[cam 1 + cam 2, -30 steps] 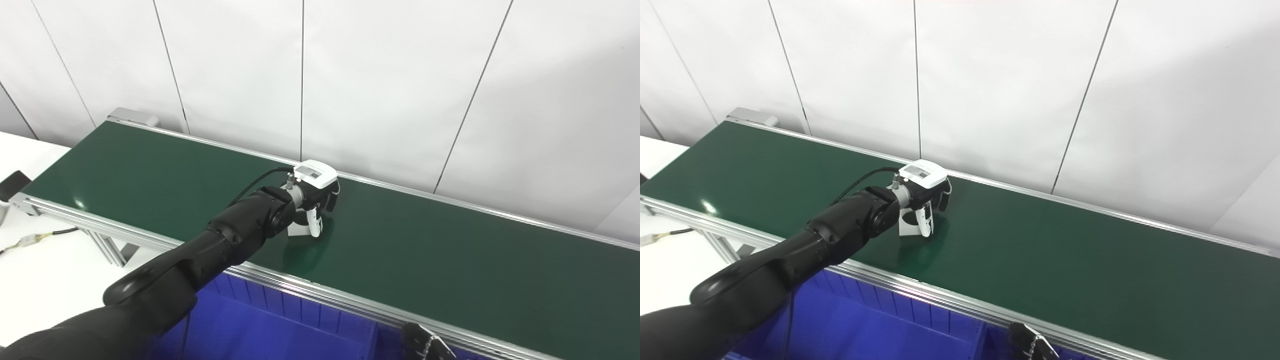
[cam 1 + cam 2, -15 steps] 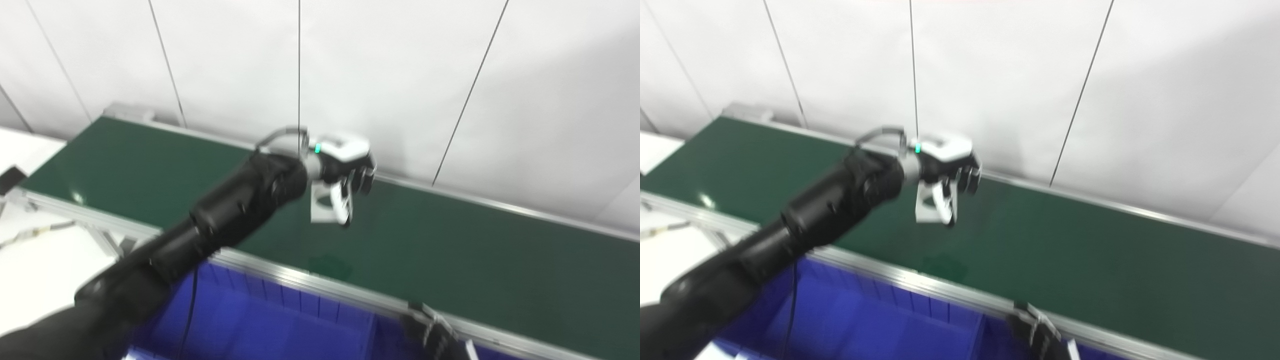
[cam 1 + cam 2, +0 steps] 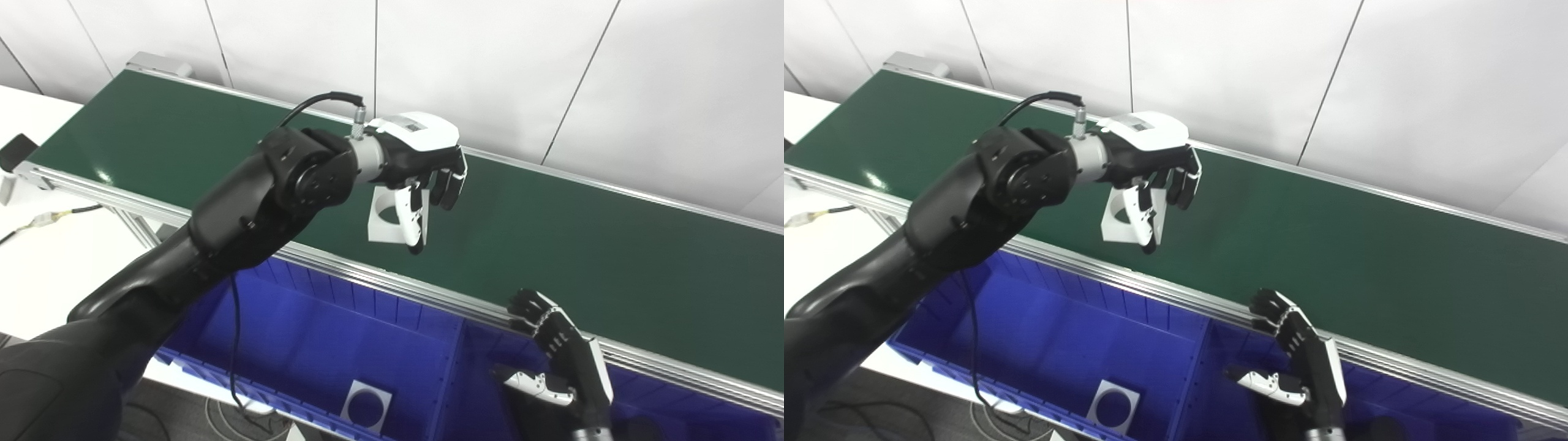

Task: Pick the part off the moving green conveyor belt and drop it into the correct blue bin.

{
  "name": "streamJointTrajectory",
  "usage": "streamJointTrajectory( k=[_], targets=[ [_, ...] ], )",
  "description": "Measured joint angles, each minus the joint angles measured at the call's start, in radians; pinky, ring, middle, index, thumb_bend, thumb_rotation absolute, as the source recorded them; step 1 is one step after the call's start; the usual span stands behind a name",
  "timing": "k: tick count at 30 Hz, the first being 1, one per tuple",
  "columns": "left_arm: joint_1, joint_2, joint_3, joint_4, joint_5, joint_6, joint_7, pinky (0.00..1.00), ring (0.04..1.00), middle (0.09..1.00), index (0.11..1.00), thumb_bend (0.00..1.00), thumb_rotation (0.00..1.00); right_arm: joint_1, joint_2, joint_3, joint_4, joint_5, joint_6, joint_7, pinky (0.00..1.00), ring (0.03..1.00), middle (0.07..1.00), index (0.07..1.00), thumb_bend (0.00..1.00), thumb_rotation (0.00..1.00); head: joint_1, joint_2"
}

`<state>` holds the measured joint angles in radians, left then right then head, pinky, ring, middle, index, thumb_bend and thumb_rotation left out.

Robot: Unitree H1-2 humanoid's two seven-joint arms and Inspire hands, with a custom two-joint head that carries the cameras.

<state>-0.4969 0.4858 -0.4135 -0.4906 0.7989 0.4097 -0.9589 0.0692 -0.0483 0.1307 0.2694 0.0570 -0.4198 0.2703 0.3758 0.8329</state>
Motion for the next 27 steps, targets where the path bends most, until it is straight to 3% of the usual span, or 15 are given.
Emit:
streamJointTrajectory(
  k=[6,10,18,22,27],
  targets=[
    [0.168,-0.017,0.028,-0.063,0.042,0.010,0.011,0.27,0.364,0.455,0.541,0.49,0.00,0.008,-0.014,-0.004,-0.023,0.027,0.002,0.002,0.71,0.785,0.781,0.795,0.82,0.14,0.070,0.017],
    [0.263,-0.038,0.054,-0.090,0.096,0.006,0.076,0.33,0.387,0.480,0.535,0.50,0.00,0.009,-0.031,-0.006,-0.034,0.049,0.007,0.006,0.70,0.773,0.780,0.803,0.80,0.11,0.123,0.021],
    [0.478,-0.090,0.119,-0.058,0.116,-0.128,0.388,0.40,0.409,0.505,0.524,0.50,0.00,0.005,-0.048,-0.012,-0.027,0.076,0.007,0.015,0.70,0.773,0.776,0.795,0.80,0.10,0.170,0.022],
    [0.566,-0.098,0.144,-0.024,0.114,-0.198,0.506,0.35,0.405,0.522,0.514,0.50,0.00,-0.001,-0.052,-0.017,-0.024,0.080,0.007,0.015,0.69,0.762,0.774,0.793,0.81,0.12,0.178,0.022],
    [0.620,-0.117,0.169,0.042,0.092,-0.299,0.657,0.31,0.391,0.514,0.525,0.50,0.00,-0.005,-0.054,-0.020,-0.021,0.080,0.007,0.016,0.69,0.760,0.773,0.791,0.83,0.14,0.176,0.022]
  ],
)
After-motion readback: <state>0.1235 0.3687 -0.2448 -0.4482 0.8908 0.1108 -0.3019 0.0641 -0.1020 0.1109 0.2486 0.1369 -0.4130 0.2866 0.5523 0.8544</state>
